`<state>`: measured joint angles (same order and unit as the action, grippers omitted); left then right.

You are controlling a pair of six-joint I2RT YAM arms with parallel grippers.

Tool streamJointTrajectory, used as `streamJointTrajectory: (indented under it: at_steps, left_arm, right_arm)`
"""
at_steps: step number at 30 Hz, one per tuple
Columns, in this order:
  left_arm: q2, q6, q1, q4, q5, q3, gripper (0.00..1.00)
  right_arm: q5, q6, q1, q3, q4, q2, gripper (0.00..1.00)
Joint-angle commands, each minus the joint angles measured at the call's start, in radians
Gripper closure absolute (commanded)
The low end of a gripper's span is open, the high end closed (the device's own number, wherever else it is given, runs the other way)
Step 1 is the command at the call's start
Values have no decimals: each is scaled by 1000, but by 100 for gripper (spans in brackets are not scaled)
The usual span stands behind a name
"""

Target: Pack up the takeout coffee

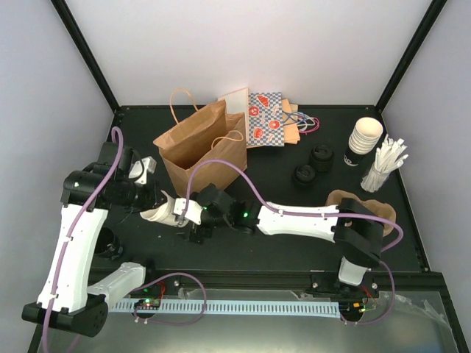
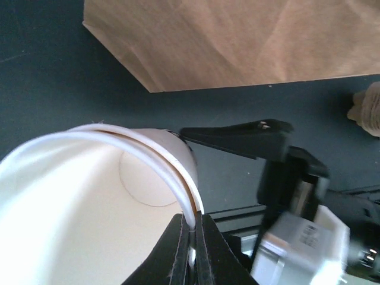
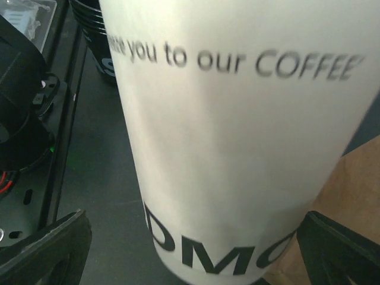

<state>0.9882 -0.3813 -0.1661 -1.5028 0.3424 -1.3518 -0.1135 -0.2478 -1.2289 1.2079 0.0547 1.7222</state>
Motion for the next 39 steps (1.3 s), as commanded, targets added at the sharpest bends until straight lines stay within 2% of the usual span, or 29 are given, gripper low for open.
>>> streamJointTrajectory:
  at_steps: [1,8,12,14,23,39]
  left_arm:
    - [-12,1,-8,-39,63,-59,98]
    - [-20,5,-11,-38,89,-52,98]
    - [-17,6,-14,-37,79,-51,98]
    - [-16,5,-14,-39,71,-54,98]
    - [-13,1,-14,-47,24,-87,98]
    - [-15,-4,-14,-46,-31,-74,98]
  right_arm:
    - [29,21,-5,30,-62,38,4]
    - [69,21,-14,63,-78,81,20]
    - [77,23,-18,57,-82,81,38]
    - [81,23,-17,50,-85,79,44]
    - [98,22,-17,-5,-96,71,45]
    - [139,45,-18,-96,-144,50,35]
